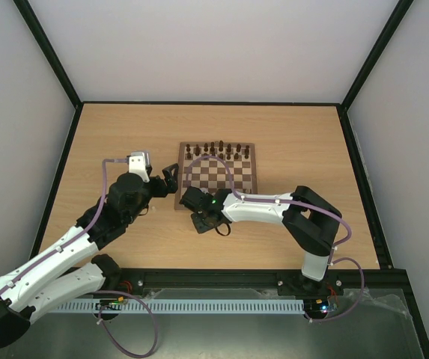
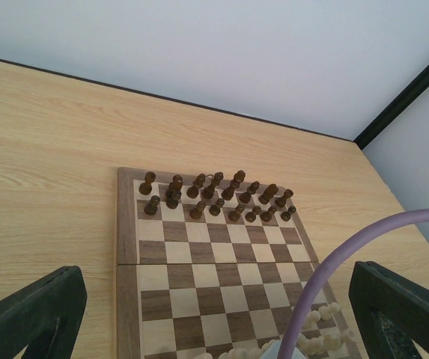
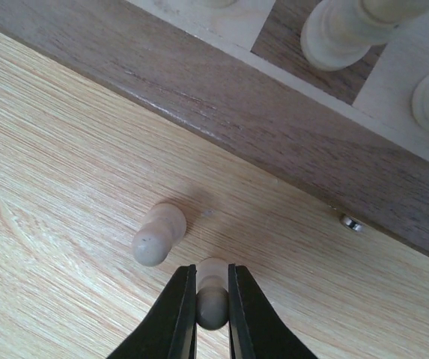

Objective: Set up the chess pieces on the board
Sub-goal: Pick up the chess piece at the center of the board.

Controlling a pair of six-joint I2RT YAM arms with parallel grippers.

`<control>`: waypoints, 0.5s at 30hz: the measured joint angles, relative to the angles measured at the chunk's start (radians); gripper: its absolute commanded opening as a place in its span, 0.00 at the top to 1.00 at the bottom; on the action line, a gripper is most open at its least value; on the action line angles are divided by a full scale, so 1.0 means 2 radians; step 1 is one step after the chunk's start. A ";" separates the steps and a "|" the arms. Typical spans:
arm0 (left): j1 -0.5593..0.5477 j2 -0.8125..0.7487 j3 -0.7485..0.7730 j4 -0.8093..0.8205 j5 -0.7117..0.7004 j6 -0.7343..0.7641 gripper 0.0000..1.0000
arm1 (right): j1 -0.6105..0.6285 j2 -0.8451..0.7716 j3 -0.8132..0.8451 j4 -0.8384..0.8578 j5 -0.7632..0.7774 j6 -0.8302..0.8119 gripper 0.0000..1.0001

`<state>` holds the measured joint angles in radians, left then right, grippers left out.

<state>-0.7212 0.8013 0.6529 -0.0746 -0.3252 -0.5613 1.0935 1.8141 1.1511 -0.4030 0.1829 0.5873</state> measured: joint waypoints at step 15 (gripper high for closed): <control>0.000 0.005 0.000 0.000 0.002 0.000 0.01 | 0.000 -0.139 -0.022 -0.059 0.044 0.004 0.93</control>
<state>-0.7212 0.8116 0.6529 -0.0742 -0.3214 -0.5613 1.0931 1.5368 1.1072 -0.5205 0.2718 0.5957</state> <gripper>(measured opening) 0.988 0.081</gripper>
